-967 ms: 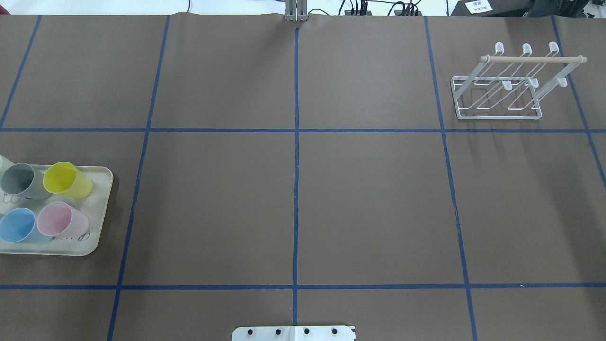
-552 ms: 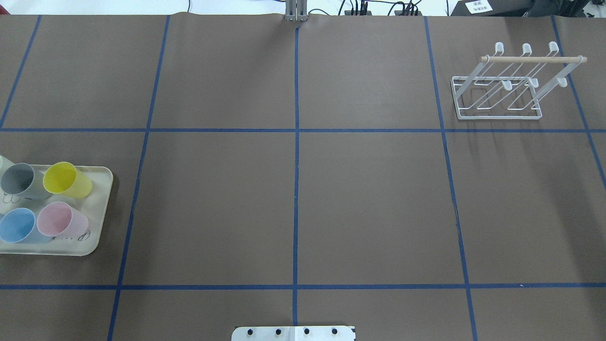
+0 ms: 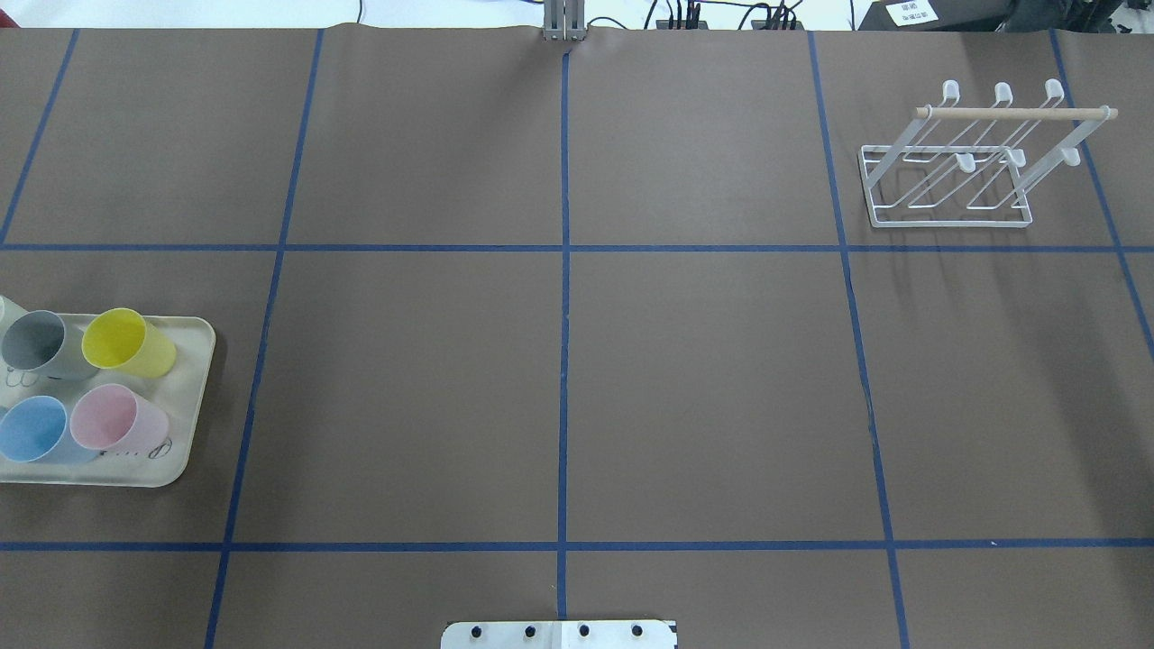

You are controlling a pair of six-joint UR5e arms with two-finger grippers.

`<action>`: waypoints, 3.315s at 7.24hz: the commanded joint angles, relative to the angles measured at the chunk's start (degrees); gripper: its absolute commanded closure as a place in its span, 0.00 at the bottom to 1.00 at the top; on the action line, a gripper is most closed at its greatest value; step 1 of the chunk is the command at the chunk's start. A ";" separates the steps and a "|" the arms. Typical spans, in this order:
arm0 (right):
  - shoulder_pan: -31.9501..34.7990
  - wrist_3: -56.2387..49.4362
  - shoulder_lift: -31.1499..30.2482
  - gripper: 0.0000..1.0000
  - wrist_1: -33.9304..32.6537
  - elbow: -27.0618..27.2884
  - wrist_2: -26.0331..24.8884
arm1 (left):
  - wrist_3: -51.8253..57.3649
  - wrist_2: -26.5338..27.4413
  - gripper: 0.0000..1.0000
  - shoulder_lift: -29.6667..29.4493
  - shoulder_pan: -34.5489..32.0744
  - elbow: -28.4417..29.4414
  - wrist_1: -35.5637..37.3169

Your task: Transfer IKEA cup to right arm and place on rack

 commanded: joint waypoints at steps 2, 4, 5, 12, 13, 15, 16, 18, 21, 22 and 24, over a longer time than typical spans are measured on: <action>-2.57 8.09 0.29 0.00 8.16 2.09 1.90 | 0.10 -0.63 0.00 -2.29 0.23 10.09 -14.59; -9.57 17.27 0.47 0.00 9.99 4.98 0.94 | -0.33 -2.21 0.00 -2.37 2.77 16.08 -22.26; -12.05 20.81 0.30 0.00 14.79 4.91 -0.37 | -5.03 -2.21 0.00 -2.37 5.39 16.28 -22.89; -14.54 23.83 0.29 0.00 15.90 4.99 -0.48 | -31.89 -1.33 0.00 -4.74 15.61 19.96 -30.99; -14.54 23.83 0.29 0.00 15.90 4.91 -0.48 | -31.97 -1.42 0.00 -5.18 15.70 20.58 -31.07; -14.63 23.83 0.29 0.00 15.90 4.91 -0.39 | -31.97 -1.42 0.00 -5.89 15.79 21.02 -30.81; -14.63 23.83 0.29 0.00 15.90 4.91 -0.39 | -31.97 -1.42 0.00 -5.98 15.88 21.37 -30.98; -14.63 23.83 0.29 0.00 15.90 4.91 -0.39 | -31.89 -1.42 0.11 -6.68 16.31 21.64 -31.07; -14.63 23.83 0.29 0.00 15.90 4.82 -0.39 | -31.54 -1.42 0.37 -6.68 16.93 22.34 -31.07; -14.63 23.83 0.29 0.00 15.90 4.73 -0.39 | -31.53 -1.33 0.45 -6.68 18.06 22.43 -31.07; -14.63 23.83 0.29 0.00 15.90 4.73 -0.47 | -31.45 -1.33 0.57 -6.68 18.86 22.43 -30.99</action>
